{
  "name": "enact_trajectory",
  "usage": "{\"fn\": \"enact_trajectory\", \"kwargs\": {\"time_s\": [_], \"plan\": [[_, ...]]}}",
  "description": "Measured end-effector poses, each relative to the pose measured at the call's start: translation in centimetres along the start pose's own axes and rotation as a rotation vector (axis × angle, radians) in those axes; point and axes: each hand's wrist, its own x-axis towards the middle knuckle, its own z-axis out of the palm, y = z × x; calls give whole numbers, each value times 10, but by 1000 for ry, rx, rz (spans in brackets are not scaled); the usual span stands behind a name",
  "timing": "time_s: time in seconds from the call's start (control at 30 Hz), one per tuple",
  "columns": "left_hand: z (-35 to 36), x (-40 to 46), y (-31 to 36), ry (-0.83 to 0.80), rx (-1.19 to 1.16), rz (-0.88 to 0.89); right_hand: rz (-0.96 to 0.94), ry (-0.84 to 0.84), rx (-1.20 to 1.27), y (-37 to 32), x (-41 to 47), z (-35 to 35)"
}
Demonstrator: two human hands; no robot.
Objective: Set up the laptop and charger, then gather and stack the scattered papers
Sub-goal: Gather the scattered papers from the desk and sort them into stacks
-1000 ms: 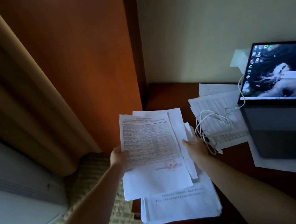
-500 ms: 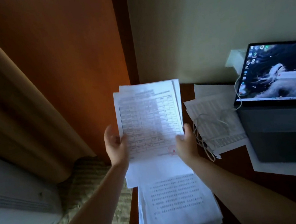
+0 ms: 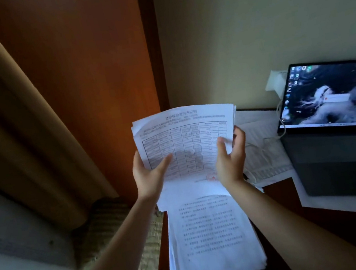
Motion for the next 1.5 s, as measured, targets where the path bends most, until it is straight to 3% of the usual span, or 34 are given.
{"fn": "enact_trajectory", "kwargs": {"time_s": [0.13,0.37,0.53,0.73,0.9,1.17,1.3,1.5], "plan": [[-2,0,3,-38,-33,-45,-36,-24,-2,-8,-3,-1],[4,-12,-9,-23,-12,-162,95,-171,-201,15,-22,-5],[0,-10,8,-19,-59,-187,88,-103,-321,12,-14,-12],[-12,-21,-62,11,341,-547,278,-398,-656,68,-38,-34],[-14,-42,-105,-74,596,-493,321,-404,-757,99,-55,-55],[-3,-42,-127,-70,903,-276,174,-307,-806,115,-51,-62],[1,-46,-128,-112,708,-360,337,-336,-1053,111,-56,-61],[10,-41,-119,-150,594,-448,632,-370,-977,92,-54,-43]]}}
